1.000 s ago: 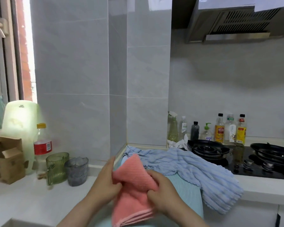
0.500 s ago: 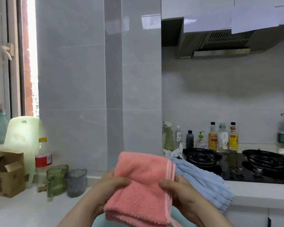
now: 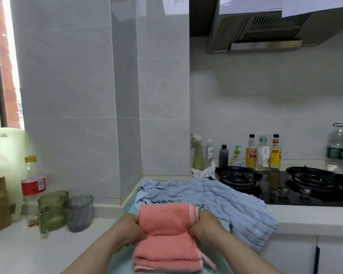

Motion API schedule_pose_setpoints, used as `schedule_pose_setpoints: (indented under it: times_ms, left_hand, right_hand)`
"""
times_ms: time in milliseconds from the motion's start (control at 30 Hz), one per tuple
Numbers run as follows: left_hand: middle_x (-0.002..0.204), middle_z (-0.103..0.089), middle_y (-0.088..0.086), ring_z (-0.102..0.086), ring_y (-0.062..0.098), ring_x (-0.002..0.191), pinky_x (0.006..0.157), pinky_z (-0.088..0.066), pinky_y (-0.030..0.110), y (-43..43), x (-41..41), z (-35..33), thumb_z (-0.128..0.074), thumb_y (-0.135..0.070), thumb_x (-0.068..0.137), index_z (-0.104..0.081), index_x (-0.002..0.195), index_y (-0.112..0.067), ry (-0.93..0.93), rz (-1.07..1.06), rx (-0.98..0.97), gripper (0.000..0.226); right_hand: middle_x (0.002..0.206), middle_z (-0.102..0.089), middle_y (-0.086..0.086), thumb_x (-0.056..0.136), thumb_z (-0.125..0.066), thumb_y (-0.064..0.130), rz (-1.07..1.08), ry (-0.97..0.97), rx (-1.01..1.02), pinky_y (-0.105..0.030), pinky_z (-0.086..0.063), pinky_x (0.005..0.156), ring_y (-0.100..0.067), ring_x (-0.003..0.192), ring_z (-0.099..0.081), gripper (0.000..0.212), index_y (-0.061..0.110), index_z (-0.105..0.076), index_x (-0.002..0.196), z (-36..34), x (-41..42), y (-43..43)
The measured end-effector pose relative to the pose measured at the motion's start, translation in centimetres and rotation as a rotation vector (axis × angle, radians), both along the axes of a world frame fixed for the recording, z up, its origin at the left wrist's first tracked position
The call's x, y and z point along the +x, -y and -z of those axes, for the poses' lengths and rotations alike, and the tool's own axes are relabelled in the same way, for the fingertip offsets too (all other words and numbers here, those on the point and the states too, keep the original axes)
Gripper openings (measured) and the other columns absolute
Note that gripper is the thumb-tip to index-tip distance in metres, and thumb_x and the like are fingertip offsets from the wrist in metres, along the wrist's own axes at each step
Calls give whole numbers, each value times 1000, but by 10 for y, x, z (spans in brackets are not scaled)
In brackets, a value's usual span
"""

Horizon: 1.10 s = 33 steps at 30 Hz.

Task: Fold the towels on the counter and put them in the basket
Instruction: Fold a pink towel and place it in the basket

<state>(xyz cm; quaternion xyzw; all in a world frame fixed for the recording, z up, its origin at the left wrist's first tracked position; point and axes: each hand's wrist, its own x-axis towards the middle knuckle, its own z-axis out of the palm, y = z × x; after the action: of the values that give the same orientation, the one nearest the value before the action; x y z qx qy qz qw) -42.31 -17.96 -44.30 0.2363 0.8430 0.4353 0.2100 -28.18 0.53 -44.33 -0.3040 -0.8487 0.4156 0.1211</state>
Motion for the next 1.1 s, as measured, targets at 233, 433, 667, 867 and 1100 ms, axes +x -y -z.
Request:
schedule_pose_setpoints:
  times_ms: [233, 433, 667, 867, 1100]
  left_hand:
    - [75, -61, 21, -67, 29, 59, 43, -53, 25, -17, -5, 1, -50, 13, 82, -53, 95, 3, 397, -92, 167, 16]
    - [108, -45, 23, -66, 45, 76, 49, -57, 52, -10, 1, -1, -66, -11, 85, -45, 110, 3, 696, -148, 380, 36]
    - [110, -62, 24, -66, 39, 88, 64, -59, 49, -10, 7, 15, -71, -44, 81, -64, 107, -5, 700, -148, 524, 48]
    - [66, -49, 12, -45, 22, 57, 50, -37, 25, -11, 16, 30, -62, 8, 78, -56, 73, -7, 378, -212, 500, 16]
    - [84, -56, 20, -47, 22, 60, 53, -34, 25, 7, 21, 39, -63, 14, 78, -61, 95, 1, 281, -147, 426, 21]
  right_hand:
    - [69, -57, -17, 81, -38, -15, 26, -65, -366, -24, -43, 40, -16, 38, -52, 34, 6, -55, 100, -6, 1, 3]
    - [118, -46, -21, 91, -58, 15, 33, -186, -884, -52, -57, 80, -46, 94, -64, 46, 13, -36, 131, -10, 7, 8]
    - [101, -65, -16, 89, -67, 30, 26, -299, -900, -50, -60, 72, -31, 88, -67, 27, 9, -59, 102, 6, 1, 6]
    - [68, -48, -9, 72, -58, -6, 34, -367, -735, -24, -33, 47, -18, 53, -42, 22, 9, -61, 87, 25, 6, 8]
    - [76, -51, -9, 54, -61, 0, -75, -315, -505, -24, -33, 45, -16, 48, -43, 41, 17, -70, 91, 40, 19, 10]
